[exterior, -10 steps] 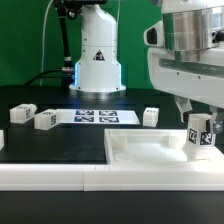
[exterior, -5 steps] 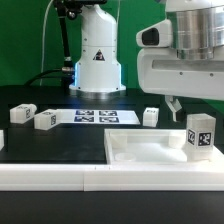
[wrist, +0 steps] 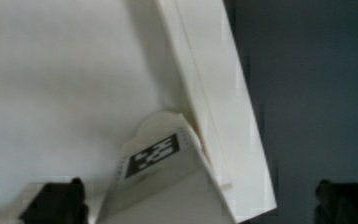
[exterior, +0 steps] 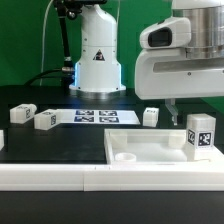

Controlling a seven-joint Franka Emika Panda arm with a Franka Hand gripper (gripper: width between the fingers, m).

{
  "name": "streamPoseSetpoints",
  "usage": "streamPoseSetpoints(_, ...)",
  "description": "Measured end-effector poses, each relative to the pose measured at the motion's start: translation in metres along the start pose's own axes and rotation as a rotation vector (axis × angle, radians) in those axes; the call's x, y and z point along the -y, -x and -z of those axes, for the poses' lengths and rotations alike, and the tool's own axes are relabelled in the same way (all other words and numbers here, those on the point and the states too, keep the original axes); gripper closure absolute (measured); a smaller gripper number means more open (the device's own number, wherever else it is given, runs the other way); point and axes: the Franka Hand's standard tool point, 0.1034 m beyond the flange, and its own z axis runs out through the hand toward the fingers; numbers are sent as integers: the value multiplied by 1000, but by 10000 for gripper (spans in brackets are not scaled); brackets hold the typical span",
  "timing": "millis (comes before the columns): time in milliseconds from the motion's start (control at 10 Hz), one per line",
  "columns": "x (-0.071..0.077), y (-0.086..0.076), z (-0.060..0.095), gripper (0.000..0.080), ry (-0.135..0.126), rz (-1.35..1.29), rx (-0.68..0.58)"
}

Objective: Assemble one leg

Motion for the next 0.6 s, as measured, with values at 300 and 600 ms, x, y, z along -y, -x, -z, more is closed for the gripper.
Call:
streamPoseSetpoints(300, 0, -5, 1, 151, 36, 277, -44)
streamPoseSetpoints(600, -18, -12, 0, 151, 44, 423, -210)
